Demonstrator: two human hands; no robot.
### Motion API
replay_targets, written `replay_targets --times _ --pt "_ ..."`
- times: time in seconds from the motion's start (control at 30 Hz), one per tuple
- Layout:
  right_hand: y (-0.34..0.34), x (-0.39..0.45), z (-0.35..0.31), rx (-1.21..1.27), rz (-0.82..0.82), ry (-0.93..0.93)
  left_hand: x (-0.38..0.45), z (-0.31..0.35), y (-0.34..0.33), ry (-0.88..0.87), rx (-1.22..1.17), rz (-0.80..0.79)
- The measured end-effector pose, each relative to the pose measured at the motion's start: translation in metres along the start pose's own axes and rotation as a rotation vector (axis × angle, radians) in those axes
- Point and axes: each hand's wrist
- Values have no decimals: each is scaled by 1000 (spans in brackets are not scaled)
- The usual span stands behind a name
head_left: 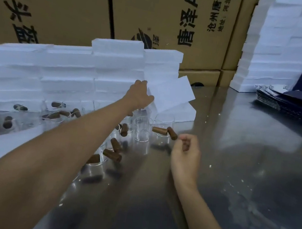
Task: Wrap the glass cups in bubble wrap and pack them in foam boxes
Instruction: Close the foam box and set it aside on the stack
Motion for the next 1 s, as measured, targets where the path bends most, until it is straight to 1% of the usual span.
replay_targets --times 0.1,0.17,0.23,0.33,0.43,0.57,0.7,0.77,0.87,0.93,1.0 --pt "-1 2 0 -21 21 -12 13 4 -16 20 45 31" --pt "0 3 1 -39 30 -11 17 5 -24 14 22 79" --pt "1 3 0 -41 25 -11 19 4 -29 -13 -61 108" --pt "1 3 0 -48 14 -14 14 6 -27 -74 -221 86" --pt "2 4 0 -65 -6 -23 3 11 -17 -111 -348 97" --pt "4 6 3 -63 7 -42 -26 16 9 -253 -382 123" --pt "10 12 4 -8 74 -72 -78 11 49 -399 -357 165" --pt "18 19 3 116 136 -152 -110 -1 67 -433 -344 156" --pt "33 28 -3 490 199 -351 -164 -29 81 -459 -256 61" --pt "44 30 -4 689 187 -443 -197 -49 81 -492 -140 13" --pt "52 26 -4 800 149 -460 -227 -66 76 -564 -31 -12"
Point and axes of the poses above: each hand's wrist, its own x-axis towards the middle knuckle, its own y-axis out of the back of the hand, z = x × y, and after that the axes turned 11 degrees about y, right-handed
